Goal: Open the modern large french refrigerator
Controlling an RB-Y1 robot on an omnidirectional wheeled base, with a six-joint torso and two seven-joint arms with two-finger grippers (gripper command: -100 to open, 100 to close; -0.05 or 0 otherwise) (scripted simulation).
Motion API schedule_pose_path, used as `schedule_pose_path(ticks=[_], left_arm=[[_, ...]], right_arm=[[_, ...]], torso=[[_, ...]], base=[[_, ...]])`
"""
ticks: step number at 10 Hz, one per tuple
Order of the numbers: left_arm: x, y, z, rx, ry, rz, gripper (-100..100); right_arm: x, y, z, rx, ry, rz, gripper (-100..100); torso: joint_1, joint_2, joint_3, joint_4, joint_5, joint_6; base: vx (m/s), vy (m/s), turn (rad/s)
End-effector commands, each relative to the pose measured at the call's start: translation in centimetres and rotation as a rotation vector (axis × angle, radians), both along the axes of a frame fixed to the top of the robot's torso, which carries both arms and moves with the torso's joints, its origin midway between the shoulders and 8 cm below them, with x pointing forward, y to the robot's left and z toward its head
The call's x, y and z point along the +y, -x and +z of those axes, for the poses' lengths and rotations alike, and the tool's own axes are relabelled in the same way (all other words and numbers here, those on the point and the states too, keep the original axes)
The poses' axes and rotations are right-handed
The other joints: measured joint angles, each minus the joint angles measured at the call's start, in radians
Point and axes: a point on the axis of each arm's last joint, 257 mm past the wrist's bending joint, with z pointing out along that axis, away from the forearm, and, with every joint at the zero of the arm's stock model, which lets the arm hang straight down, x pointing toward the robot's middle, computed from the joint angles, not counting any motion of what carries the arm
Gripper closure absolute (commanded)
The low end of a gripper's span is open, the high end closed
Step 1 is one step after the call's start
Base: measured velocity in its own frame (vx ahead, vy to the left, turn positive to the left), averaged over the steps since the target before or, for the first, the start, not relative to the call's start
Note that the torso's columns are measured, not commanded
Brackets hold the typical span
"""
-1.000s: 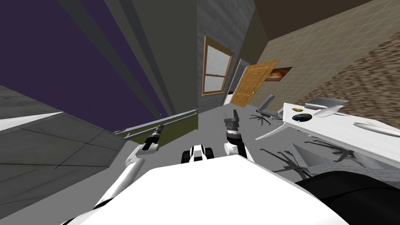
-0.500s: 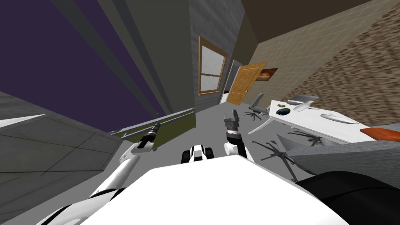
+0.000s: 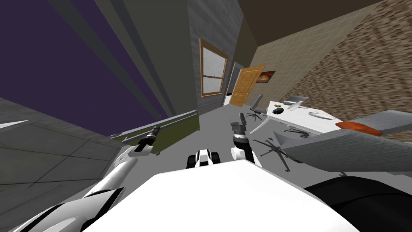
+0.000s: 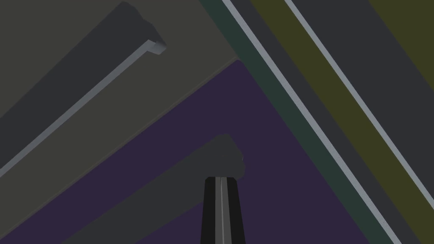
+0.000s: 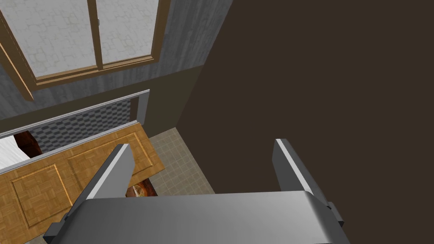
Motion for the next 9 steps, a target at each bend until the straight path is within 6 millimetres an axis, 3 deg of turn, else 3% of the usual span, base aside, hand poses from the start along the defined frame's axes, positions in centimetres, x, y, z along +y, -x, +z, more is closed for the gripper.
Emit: schedule_pose_path(ticks=[1, 2, 3, 4, 6, 7, 8, 9], left_arm=[[1.8, 0.7, -1.1, 0.026, -0.005, 0.029, 100], [2.5, 1.3, -2.1, 0.047, -0.002, 0.046, 100], [3.8, -0.1, 1.8, -0.024, -0.002, 0.029, 100], [5.6, 0.6, 1.4, -0.001, -0.017, 0.057, 100], [6.8, 1.6, 0.0, 0.031, -0.013, 0.086, 100], [7.5, 0.2, 3.9, -0.044, -0.003, 0.069, 100], [10.7, 2.0, 3.2, -0.005, -0.027, 0.124, 100], [10.7, 1.9, 3.3, -0.007, -0.028, 0.122, 100]], right_arm=[[0.0, 0.0, 0.0, 0.0, 0.0, 0.0, 0], [0.0, 0.0, 0.0, 0.0, 0.0, 0.0, 0], [0.0, 0.0, 0.0, 0.0, 0.0, 0.0, 0], [0.0, 0.0, 0.0, 0.0, 0.0, 0.0, 0], [0.0, 0.0, 0.0, 0.0, 0.0, 0.0, 0], [0.0, 0.0, 0.0, 0.0, 0.0, 0.0, 0], [0.0, 0.0, 0.0, 0.0, 0.0, 0.0, 0], [0.0, 0.0, 0.0, 0.0, 0.0, 0.0, 0]], torso=[[0.002, -0.005, -0.003, -0.001, 0.001, 0.0], [0.003, -0.01, -0.006, -0.003, 0.001, 0.0], [0.003, -0.011, -0.007, -0.003, 0.001, 0.001], [-0.001, -0.002, -0.002, -0.001, 0.0, 0.002], [0.001, -0.003, -0.001, -0.001, 0.001, -0.001], [0.003, -0.008, -0.005, -0.002, 0.001, 0.0], [0.0, -0.004, -0.003, -0.002, 0.0, 0.002], [0.0, -0.001, -0.001, 0.0, 0.0, -0.001]], base=[[-0.019, -0.001, 0.035], [0.014, 0.004, -0.002], [-0.129, -0.03, -0.254], [-0.189, -0.047, -0.172], [-0.069, -0.02, 0.025], [-0.14, -0.059, -0.247], [-0.182, -0.063, -0.189], [-0.104, -0.019, 0.021]])
